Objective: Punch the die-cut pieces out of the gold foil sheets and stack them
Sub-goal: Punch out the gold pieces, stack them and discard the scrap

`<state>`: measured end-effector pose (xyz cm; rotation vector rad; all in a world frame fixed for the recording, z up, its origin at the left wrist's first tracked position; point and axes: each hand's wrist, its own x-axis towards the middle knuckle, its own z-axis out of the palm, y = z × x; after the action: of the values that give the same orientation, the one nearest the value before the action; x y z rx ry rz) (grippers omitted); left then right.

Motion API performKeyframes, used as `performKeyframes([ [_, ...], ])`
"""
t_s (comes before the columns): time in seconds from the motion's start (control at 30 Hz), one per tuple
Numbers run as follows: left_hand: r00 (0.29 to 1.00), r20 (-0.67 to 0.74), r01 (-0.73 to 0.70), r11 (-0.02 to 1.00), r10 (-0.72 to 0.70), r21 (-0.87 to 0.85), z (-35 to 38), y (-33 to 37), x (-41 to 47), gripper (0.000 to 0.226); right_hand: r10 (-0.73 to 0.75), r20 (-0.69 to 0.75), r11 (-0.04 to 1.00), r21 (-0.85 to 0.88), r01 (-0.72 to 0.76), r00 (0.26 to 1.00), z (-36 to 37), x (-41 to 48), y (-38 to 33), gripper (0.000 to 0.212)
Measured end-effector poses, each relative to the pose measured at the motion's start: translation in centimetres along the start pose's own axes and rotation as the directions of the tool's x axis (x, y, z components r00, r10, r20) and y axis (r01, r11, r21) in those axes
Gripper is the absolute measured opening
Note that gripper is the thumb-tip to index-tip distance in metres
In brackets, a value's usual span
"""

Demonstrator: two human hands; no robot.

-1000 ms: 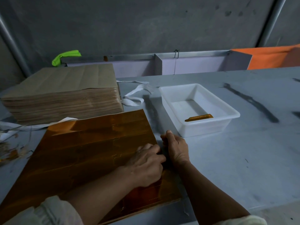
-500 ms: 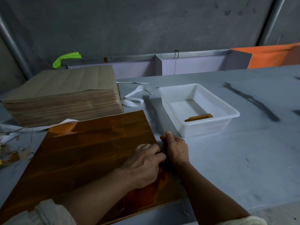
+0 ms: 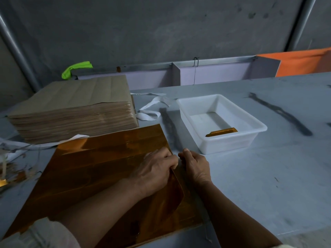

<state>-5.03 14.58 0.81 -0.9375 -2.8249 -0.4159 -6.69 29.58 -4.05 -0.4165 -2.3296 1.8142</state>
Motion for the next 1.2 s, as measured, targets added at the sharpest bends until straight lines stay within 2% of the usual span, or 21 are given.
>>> performKeyframes([
  [0.07,0.999,-0.020,0.039,0.999,-0.039,-0.014,-0.9,-0.2,-0.2,0.032,0.017,0.024,1.000,-0.001,-0.017,1.000,-0.2,0.1,-0.2,0.034],
  [0.17,0.996,-0.071,0.046,0.997,-0.050,-0.061,-2.5,-0.5,-0.7,0.023,0.033,0.040,0.999,-0.015,-0.032,0.999,-0.5,0.4,-0.5,0.030],
  [0.3,0.984,-0.168,0.028,0.988,-0.054,-0.153,-4.0,-1.1,-1.3,0.018,-0.062,0.011,0.993,-0.103,0.063,0.998,0.0,0.4,-1.6,0.026],
  [0.4,0.969,-0.240,0.013,0.982,-0.059,-0.189,-4.2,-1.5,-1.7,0.024,-0.081,0.030,0.996,-0.026,0.082,0.996,1.0,0.1,-2.8,0.027],
  [0.5,0.956,-0.292,-0.016,0.981,-0.041,-0.192,-4.2,-1.4,-2.1,0.023,-0.010,0.104,0.987,0.163,-0.007,0.995,1.9,-0.5,-3.8,0.030],
  [0.6,0.943,-0.334,-0.062,0.977,-0.010,-0.202,-4.1,-1.2,-2.3,0.022,0.131,0.272,0.912,0.344,-0.224,0.953,2.6,-1.4,-4.3,0.043],
  [0.7,0.936,-0.352,-0.089,0.972,0.007,-0.217,-3.8,-1.0,-2.5,0.022,0.179,0.415,0.877,0.343,-0.336,0.892,2.9,-2.0,-4.2,0.060],
  [0.8,0.933,-0.359,-0.077,0.970,-0.011,-0.232,-3.2,-0.8,-2.7,0.021,0.187,0.456,0.891,0.294,-0.346,0.870,2.9,-2.1,-3.7,0.064],
  [0.93,0.931,-0.362,-0.061,0.966,-0.036,-0.252,-2.6,-0.8,-2.9,0.018,0.160,0.509,0.882,0.311,-0.354,0.846,2.8,-1.8,-3.8,0.071],
  [1.07,0.914,-0.404,-0.097,0.960,-0.019,-0.265,-3.0,-0.6,-2.4,0.016,0.092,0.545,0.886,0.336,-0.318,0.833,2.9,-1.3,-3.9,0.059],
  [1.2,0.891,-0.453,-0.126,0.957,-0.007,-0.262,-4.0,-0.8,-1.6,0.012,0.133,0.488,0.897,0.310,-0.314,0.863,3.7,-0.9,-3.8,0.042],
])
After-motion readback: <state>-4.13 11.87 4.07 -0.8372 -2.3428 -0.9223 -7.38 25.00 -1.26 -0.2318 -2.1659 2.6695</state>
